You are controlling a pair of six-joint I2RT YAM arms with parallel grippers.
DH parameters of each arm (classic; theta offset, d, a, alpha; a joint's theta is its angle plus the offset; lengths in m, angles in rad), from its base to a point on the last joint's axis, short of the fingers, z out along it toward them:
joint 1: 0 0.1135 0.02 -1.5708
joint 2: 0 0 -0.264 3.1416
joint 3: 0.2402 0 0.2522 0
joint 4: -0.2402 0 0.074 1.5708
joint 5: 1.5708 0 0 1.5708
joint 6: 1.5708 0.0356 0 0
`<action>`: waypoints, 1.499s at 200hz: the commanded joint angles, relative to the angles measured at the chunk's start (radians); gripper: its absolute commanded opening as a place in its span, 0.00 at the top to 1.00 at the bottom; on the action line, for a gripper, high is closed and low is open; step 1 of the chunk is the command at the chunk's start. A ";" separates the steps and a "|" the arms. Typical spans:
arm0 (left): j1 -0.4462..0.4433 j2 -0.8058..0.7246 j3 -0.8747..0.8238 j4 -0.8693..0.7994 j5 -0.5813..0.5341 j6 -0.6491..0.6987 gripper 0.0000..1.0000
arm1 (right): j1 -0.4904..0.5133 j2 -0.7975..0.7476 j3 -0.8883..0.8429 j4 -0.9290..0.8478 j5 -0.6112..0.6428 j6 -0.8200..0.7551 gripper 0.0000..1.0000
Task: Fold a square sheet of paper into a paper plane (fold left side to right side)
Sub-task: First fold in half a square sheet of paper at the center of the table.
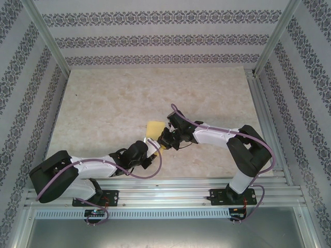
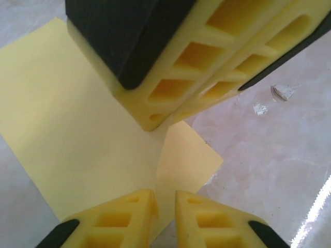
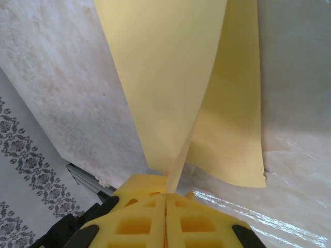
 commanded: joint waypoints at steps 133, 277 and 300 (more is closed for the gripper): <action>0.016 -0.057 -0.036 0.057 0.056 -0.092 1.00 | -0.336 -0.355 -0.071 0.016 -0.044 -0.893 0.55; 0.188 -0.014 -0.035 0.075 0.291 -0.238 1.00 | -0.207 0.004 0.212 -0.305 -0.246 -1.791 0.57; 0.200 0.017 -0.043 0.097 0.299 -0.276 1.00 | -0.199 0.031 0.236 -0.326 -0.225 -1.759 0.55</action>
